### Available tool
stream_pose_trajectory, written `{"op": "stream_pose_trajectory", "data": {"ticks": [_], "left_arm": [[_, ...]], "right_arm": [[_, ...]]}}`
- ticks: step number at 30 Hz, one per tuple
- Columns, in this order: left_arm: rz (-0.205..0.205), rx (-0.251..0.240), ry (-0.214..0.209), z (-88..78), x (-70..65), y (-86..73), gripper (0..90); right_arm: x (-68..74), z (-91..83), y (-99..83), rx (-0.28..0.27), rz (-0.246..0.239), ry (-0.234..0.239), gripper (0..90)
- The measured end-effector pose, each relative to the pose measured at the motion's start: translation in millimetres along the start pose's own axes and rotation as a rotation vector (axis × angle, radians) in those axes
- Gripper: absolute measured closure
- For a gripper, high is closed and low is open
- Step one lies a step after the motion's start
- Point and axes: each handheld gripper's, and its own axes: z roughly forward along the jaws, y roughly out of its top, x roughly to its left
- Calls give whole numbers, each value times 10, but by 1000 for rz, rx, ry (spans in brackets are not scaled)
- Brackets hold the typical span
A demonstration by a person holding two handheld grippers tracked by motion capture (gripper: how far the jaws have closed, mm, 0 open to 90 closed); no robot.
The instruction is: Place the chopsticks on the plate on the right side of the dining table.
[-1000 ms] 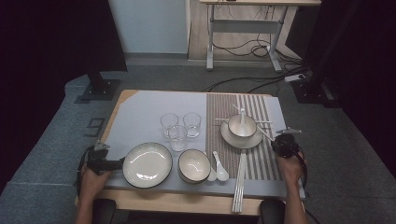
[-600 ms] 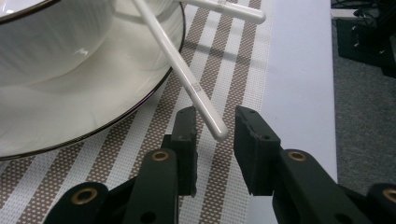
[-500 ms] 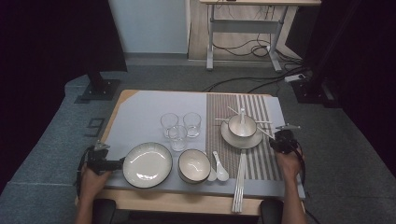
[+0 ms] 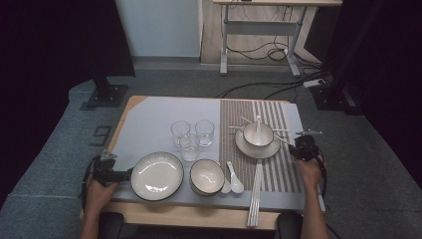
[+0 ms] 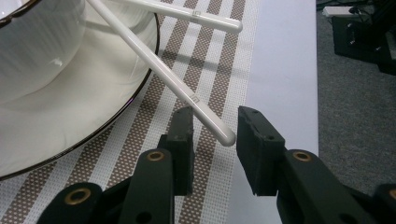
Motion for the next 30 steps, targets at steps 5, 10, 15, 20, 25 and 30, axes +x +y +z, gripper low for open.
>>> {"op": "stream_pose_trajectory", "data": {"ticks": [5,10,15,20,25,30], "left_arm": [[0,0,0,0,0,0,24],[0,0,0,0,0,0,24],[2,1,0,-1,2,0,24],[2,0,0,0,1,-1,24],[1,0,0,0,1,-1,24],[2,1,0,-1,2,0,24]], "right_arm": [[-14,25,35,0,-3,1,653],[-21,55,79,-5,-16,6,647],[-11,93,117,-9,-27,13,646],[10,129,158,-12,-35,18,637],[16,119,175,-24,-44,24,577],[-53,52,141,-39,-26,11,504]]}}
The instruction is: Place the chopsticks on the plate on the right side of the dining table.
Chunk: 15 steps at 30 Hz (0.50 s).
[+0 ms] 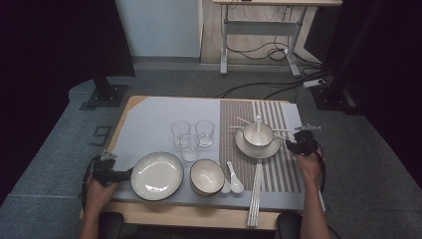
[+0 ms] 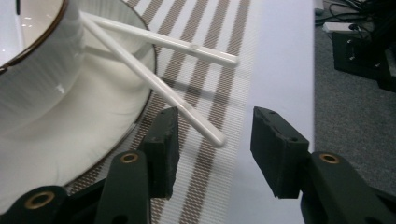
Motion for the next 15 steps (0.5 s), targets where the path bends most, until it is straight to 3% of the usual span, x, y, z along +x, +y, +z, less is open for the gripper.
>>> {"op": "stream_pose_trajectory", "data": {"ticks": [5,10,15], "left_arm": [[-2,-1,0,0,-2,0,24],[-2,-1,0,1,-2,0,24],[-2,-1,0,1,-2,0,24]], "right_arm": [[-110,-105,-56,-19,40,-31,521],[-159,-188,-152,-21,65,-14,593],[-93,-144,-210,-18,34,18,626]]}}
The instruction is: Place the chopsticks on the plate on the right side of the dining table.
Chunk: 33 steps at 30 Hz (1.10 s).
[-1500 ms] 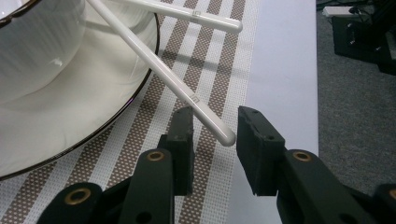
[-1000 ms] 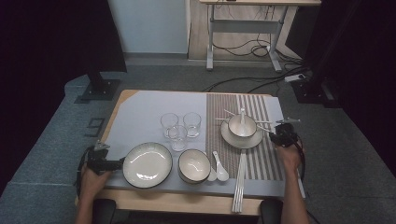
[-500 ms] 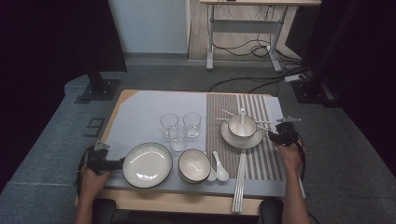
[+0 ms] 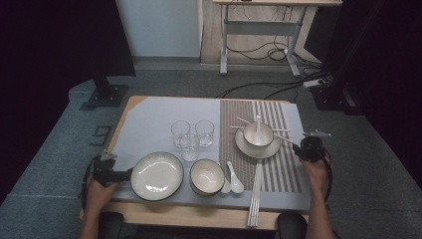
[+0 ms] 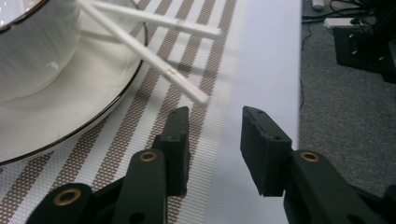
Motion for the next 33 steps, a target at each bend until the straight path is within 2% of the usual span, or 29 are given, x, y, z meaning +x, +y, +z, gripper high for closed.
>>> {"op": "stream_pose_trajectory", "data": {"ticks": [7,13,18,33], "left_arm": [[-1,0,0,0,0,0,24],[0,0,-1,0,1,0,24],[1,0,0,0,2,0,24],[2,0,0,1,2,0,24]], "right_arm": [[88,124,51,21,-10,6,706],[99,195,121,27,-10,-13,745],[60,246,174,32,-8,-18,743],[-51,361,302,30,11,-39,656]]}}
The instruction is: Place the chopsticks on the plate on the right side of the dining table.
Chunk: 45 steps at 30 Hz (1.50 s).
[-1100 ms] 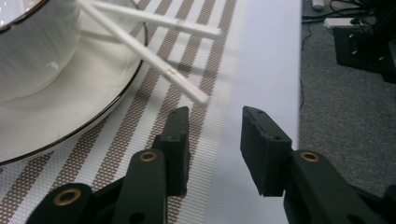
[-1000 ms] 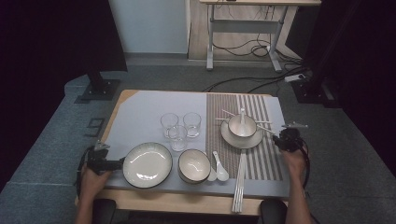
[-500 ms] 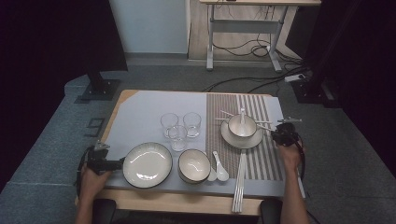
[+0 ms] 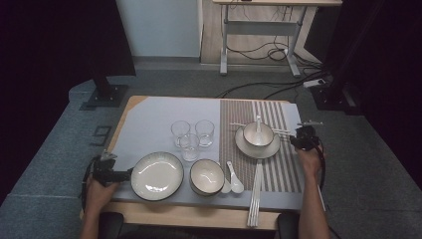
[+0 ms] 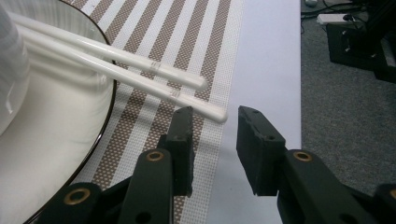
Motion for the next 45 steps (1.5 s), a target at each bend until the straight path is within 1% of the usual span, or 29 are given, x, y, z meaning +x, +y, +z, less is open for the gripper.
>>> {"op": "stream_pose_trajectory", "data": {"ticks": [4,9,10,15,19,23,27,34,45], "left_arm": [[0,0,0,0,0,0,24],[0,0,0,0,0,0,24],[-1,0,0,0,-1,0,24],[-1,0,0,0,-1,0,24],[0,0,0,0,0,0,24],[0,0,0,0,0,0,24],[0,0,0,0,0,0,24],[-1,0,0,0,0,0,24],[-1,0,0,0,0,0,24]], "right_arm": [[-1,11,15,0,-5,1,646],[6,-11,-21,-9,-7,-3,573],[4,-18,-38,-12,-6,-5,555],[-17,-35,-101,-18,6,-15,544],[-33,-5,-77,-22,19,-16,508],[-19,24,-27,-28,11,-15,504],[8,57,9,-20,0,-10,503],[50,111,47,-10,-12,-3,491],[78,160,93,-14,-28,1,485]]}}
